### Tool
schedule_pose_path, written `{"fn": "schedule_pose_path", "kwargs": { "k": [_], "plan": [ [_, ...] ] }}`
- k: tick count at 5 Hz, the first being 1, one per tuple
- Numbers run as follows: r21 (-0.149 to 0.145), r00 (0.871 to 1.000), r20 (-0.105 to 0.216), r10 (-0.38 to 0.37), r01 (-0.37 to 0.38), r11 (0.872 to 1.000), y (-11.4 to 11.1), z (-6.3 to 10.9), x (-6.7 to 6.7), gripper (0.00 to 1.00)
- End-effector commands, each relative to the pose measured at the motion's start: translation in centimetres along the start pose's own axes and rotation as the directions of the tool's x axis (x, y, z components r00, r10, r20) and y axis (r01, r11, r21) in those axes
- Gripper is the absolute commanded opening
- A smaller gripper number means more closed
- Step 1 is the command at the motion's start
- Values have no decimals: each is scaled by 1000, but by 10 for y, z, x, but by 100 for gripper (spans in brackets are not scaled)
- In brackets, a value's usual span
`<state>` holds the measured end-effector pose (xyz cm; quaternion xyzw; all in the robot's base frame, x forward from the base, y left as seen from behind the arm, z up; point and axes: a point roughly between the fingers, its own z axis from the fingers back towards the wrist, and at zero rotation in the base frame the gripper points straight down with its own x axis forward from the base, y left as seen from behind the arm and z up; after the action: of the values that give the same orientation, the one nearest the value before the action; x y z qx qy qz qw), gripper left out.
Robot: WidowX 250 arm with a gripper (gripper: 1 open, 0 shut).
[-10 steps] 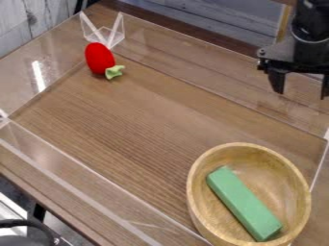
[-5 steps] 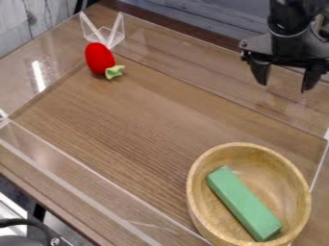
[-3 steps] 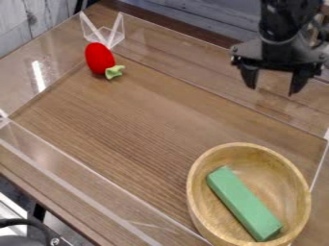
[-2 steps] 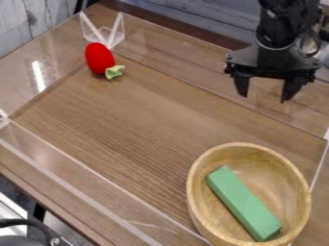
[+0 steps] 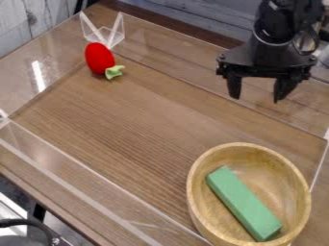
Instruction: Put the green stick in the brown bowl
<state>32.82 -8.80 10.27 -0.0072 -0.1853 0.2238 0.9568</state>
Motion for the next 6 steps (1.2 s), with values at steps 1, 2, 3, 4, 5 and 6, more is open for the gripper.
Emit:
{"fn": "schedule_pose_path", "kwargs": {
  "k": [1, 2, 3, 4, 5, 6],
  "plan": [
    [32, 993, 16, 114, -115, 993, -6, 12, -10, 100],
    [97, 974, -8, 225, -223, 970, -14, 9, -45, 100],
    [153, 947, -19, 320, -313, 937, -22, 10, -81, 100],
    [164, 929, -22, 368, -360, 918, -24, 10, -101, 100],
    [174, 913, -25, 408, -398, 901, -18, 10, -109, 100],
    [180, 902, -33, 430, -417, 891, -15, 8, -114, 100]
  ]
}}
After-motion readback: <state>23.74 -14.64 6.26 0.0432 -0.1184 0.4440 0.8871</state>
